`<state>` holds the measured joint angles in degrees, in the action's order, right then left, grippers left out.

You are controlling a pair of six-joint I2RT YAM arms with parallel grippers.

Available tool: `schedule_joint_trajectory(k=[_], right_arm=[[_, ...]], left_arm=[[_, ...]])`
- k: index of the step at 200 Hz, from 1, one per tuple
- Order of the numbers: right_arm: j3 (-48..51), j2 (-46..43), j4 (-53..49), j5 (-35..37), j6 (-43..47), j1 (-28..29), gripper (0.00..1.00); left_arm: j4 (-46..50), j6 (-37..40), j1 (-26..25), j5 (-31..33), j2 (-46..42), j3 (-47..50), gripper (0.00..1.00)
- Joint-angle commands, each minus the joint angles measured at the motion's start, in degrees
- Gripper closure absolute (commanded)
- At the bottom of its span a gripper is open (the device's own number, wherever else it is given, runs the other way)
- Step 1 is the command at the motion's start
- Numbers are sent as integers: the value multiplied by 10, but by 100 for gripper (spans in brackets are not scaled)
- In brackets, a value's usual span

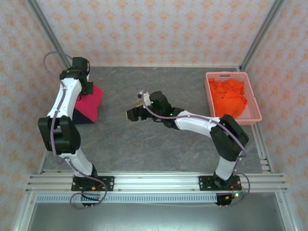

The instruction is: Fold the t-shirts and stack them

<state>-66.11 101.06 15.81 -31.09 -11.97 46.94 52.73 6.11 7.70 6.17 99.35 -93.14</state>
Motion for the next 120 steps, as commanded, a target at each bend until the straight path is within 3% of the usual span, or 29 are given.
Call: schedule_joint_trajectory(k=[1, 78, 120], right_arm=[[-7, 5, 32, -10, -7, 1, 17], [-7, 4, 19, -14, -10, 1, 17], [-6, 2, 15, -13, -13, 1, 17]], left_arm=[[4, 14, 15, 3, -10, -9, 100], [-32, 15, 70, 63, 44, -2, 100], [-44, -10, 73, 70, 80, -5, 100]])
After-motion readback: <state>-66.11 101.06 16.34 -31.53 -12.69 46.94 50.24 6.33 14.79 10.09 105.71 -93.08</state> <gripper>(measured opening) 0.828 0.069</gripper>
